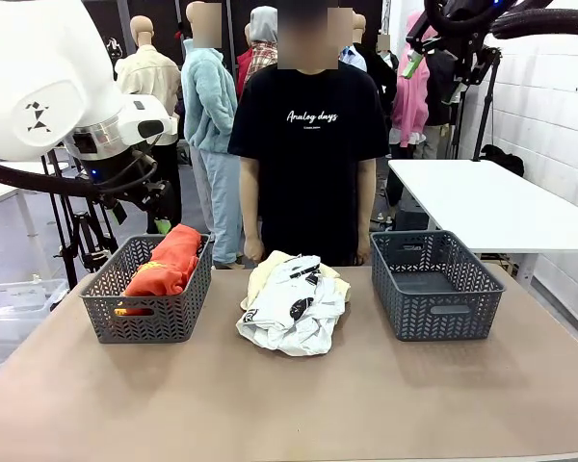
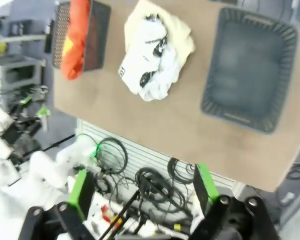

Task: Sort the tops and bottoms.
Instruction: Lift clothes from the center of the table with your left hand.

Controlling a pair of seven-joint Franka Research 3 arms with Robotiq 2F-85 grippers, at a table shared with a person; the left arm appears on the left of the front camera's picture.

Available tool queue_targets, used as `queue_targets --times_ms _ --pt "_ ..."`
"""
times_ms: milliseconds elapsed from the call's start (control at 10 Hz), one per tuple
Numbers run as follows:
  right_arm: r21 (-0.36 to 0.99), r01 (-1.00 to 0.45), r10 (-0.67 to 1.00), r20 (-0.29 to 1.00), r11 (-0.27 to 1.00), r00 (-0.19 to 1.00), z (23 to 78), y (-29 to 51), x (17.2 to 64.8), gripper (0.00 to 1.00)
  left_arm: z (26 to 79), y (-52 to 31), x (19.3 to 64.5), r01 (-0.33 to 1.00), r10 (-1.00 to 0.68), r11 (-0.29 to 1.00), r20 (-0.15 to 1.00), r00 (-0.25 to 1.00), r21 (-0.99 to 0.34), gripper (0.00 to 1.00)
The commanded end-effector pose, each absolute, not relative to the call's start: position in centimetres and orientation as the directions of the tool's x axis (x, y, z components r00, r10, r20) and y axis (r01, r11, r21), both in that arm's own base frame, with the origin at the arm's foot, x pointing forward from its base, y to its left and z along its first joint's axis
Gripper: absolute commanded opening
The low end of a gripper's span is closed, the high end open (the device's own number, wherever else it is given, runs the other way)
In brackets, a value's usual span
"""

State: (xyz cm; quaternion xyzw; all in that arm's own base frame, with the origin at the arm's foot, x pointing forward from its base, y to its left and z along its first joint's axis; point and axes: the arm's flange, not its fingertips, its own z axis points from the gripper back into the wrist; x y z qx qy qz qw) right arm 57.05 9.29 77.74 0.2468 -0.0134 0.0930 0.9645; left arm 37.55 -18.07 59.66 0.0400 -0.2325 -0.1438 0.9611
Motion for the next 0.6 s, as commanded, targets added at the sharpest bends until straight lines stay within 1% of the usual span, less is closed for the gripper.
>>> queue_targets --times_ms 0,200,300,400,500 --pt "0.471 -0.253 0.185 0.187 0.845 0.965 79.1 10.4 57.5 1.00 59.6 -17.9 37.5 0.245 -0.290 0.957 0.447 0.846 0.157 0.85" --pt "0.471 -0.253 0.185 0.187 0.845 0.965 79.1 10.4 57.5 1.00 59.6 -17.9 37.5 0.245 -0.290 0.957 0.447 0.846 0.157 0.85" --pt "0.478 -0.221 0.177 0.137 0.850 0.975 78.9 9.9 57.0 1.00 59.6 -17.9 37.5 0.245 -0.290 0.957 0.447 0.846 0.157 0.85" --pt "0.446 -0.187 0.160 0.098 0.875 0.982 73.6 8.9 59.5 1.00 59.6 -17.9 37.5 0.245 -0.290 0.957 0.447 0.846 0.157 0.85" --pt "0.464 -0.169 0.126 0.124 0.870 0.984 68.3 7.0 60.3 1.00 59.6 -17.9 37.5 0.245 -0.290 0.957 0.447 0.846 0.157 0.85"
